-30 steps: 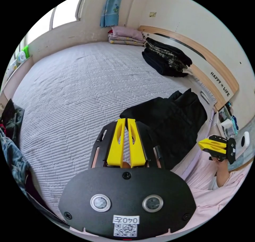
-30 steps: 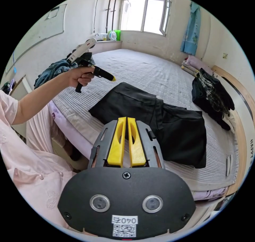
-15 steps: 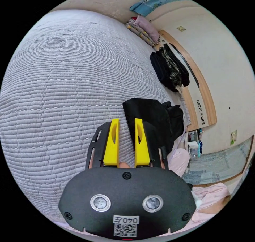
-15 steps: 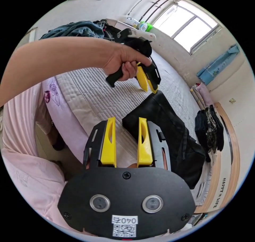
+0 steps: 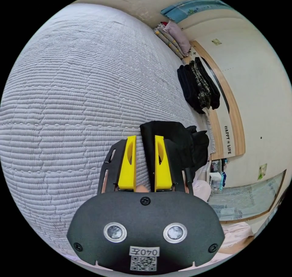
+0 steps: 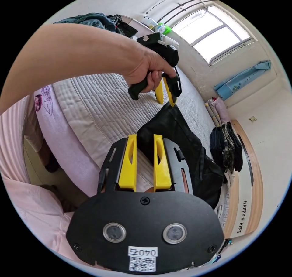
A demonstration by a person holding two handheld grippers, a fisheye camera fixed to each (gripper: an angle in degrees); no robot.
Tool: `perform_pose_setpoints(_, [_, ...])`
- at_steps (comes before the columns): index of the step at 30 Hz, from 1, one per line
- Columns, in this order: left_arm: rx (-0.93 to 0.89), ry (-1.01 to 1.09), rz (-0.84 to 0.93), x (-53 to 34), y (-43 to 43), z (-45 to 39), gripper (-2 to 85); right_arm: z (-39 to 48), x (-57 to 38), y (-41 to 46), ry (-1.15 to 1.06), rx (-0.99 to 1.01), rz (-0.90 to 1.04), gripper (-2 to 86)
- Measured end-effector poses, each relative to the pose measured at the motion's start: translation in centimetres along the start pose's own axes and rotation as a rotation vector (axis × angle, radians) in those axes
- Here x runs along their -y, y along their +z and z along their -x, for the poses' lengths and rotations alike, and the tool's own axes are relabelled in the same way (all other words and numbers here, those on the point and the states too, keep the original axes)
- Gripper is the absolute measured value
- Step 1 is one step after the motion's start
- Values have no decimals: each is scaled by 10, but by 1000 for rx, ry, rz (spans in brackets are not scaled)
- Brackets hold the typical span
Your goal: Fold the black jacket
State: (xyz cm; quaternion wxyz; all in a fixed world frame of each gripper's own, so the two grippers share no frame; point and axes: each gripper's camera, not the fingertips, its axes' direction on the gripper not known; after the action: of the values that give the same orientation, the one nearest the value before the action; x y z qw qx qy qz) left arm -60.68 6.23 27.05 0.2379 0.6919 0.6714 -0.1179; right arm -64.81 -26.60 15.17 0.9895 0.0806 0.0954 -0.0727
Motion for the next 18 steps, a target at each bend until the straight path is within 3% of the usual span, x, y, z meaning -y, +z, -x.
perform_pose_setpoints(7, [-119, 11, 96, 20, 5, -6, 51, 26, 3, -6, -11, -80, 8, 83])
perform_pose_setpoints(10, [-89, 3, 148, 27, 19, -14, 3, 30, 4, -5, 1, -122, 22, 30])
perform_pose_setpoints(18, [-95, 10, 31, 2, -46, -14, -14, 39, 17, -32, -43, -121, -49, -8])
